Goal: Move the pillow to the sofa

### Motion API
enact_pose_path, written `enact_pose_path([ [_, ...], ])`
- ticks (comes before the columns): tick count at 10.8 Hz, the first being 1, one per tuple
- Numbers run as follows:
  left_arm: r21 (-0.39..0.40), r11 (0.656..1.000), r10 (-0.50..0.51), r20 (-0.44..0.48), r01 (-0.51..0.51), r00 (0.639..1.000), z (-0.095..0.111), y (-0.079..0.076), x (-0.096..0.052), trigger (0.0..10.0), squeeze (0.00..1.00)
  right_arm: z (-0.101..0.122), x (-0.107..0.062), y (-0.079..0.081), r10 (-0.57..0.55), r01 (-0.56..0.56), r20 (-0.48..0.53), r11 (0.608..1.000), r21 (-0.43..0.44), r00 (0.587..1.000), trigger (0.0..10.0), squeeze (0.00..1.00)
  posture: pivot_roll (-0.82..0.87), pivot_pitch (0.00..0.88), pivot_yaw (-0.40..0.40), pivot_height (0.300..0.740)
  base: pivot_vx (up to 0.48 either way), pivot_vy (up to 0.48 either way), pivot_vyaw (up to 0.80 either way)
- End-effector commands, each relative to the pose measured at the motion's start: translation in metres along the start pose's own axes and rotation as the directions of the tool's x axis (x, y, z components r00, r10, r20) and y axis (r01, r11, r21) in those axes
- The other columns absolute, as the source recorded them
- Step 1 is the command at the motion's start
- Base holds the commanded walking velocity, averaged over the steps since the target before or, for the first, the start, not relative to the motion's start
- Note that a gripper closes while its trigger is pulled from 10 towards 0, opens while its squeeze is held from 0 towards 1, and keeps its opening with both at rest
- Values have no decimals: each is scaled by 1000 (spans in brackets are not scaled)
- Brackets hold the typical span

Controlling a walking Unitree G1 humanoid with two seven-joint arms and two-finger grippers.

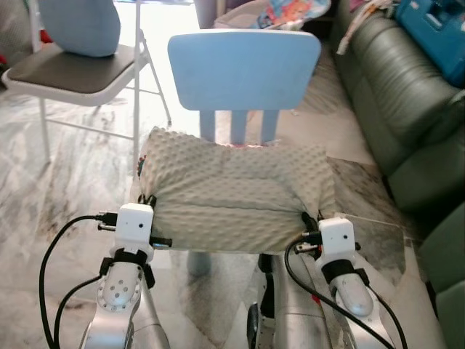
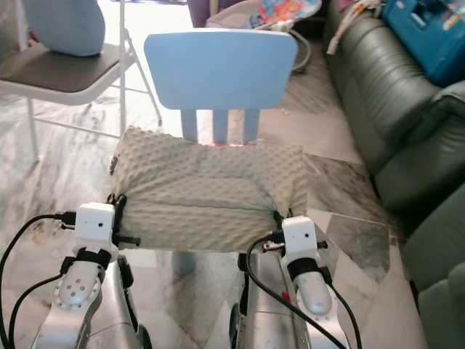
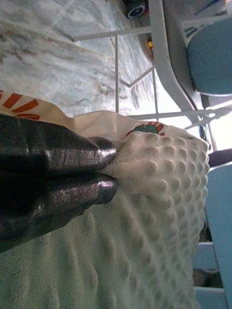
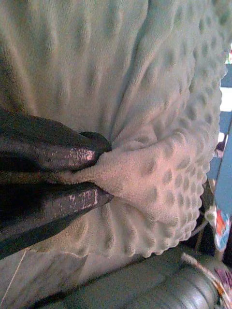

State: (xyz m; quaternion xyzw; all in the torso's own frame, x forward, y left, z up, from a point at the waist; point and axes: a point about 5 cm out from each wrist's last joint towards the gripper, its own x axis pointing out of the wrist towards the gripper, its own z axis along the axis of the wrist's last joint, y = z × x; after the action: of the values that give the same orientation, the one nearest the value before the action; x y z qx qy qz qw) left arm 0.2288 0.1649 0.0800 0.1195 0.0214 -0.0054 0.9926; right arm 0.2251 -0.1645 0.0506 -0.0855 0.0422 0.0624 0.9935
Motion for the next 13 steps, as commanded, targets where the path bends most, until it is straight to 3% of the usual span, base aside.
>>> enact_pose_path([
  [1,16,999,29,47,-30,998,12,7,4,10000,0,11,5,-6,-21,21,33,1000,15,999,10000,0,44,0,-47,476,0,0,0],
  [3,-12,1000,21,54,-20,998,18,2,10,10000,0,19,16,-9,-45,43,46,998,48,998,10000,0,39,0,-45,501,0,0,0],
  [6,-27,1000,0,47,1,999,19,-9,12,10000,0,22,17,-10,-41,39,46,998,53,998,10000,0,21,0,-39,556,0,0,0],
  [13,-7,1000,-15,39,15,999,16,-15,19,10000,0,23,19,-13,-37,34,32,997,65,999,10000,0,11,0,-43,671,0,0,0],
])
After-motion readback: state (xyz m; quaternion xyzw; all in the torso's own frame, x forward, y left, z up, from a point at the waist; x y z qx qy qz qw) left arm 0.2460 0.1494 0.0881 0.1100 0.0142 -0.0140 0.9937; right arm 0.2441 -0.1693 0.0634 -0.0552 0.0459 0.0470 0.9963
